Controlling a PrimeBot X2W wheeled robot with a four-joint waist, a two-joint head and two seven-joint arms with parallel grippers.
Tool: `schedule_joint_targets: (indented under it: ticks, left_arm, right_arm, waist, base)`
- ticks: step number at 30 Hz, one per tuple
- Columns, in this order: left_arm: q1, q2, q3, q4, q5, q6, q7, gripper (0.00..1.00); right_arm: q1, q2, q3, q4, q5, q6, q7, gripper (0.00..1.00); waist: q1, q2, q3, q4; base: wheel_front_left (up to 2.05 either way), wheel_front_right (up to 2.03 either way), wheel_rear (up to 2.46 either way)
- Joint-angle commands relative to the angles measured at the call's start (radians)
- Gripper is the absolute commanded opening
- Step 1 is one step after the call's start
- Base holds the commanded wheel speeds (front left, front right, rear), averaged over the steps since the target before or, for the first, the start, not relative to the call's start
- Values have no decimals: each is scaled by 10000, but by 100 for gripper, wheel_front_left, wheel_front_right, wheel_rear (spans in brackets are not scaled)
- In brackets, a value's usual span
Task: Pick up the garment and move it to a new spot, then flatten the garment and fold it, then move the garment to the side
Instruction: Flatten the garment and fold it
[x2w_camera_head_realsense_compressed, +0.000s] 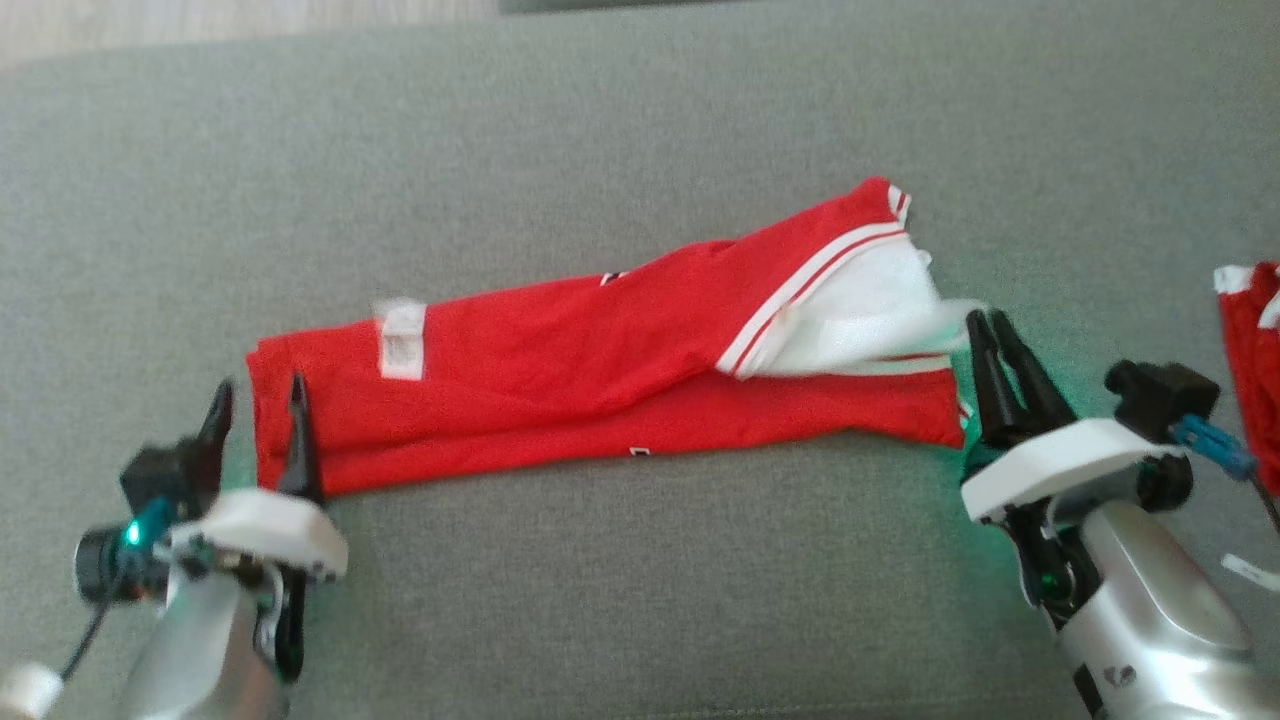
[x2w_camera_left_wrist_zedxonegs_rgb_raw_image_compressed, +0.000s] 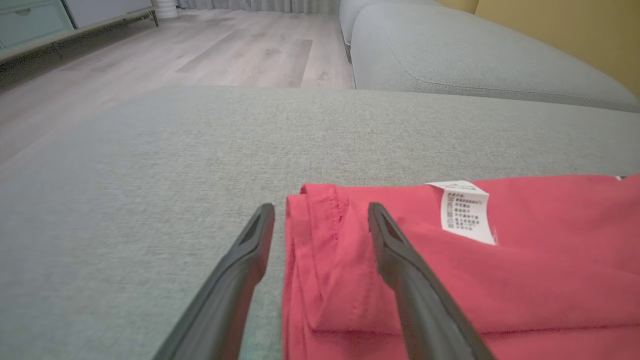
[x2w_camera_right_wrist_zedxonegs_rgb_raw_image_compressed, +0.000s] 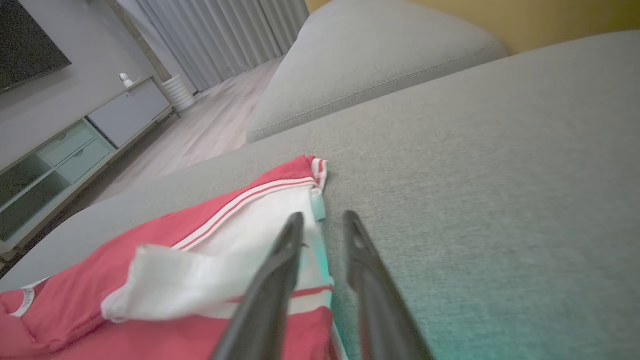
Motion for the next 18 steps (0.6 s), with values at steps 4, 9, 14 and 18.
schedule_joint_targets:
  ticks: [4,9,14,18]
  left_arm:
    - [676,65,866,-940,580,435,-95,100]
    - [1822,-476,1425,-2031,1225,527,-95,100]
    - [2841,-992,1982,-2898,1631,428,-95,100]
    - [3637,-1305,2108,-3392,1925,350,-95,100]
  right_arm:
    - [215,208,-550,-393,-601,-19,-106,100]
    - [832,789,-1662,-742,-2283,-19,-107,100]
    - [1565,1324,-2327,-866,-3601,-19,-107,100]
    - [2074,1560,-2579,-812,-4105,-19,-108,100]
  waist:
    - [1,-1,-581,-1]
    - [1,-1,-1157,85]
    - [1,-1,-1707,155]
    - [1,-1,-1974,159]
  base:
    - [0,0,0]
    - [0,0,0]
    - [0,0,0]
    - [0,0,0]
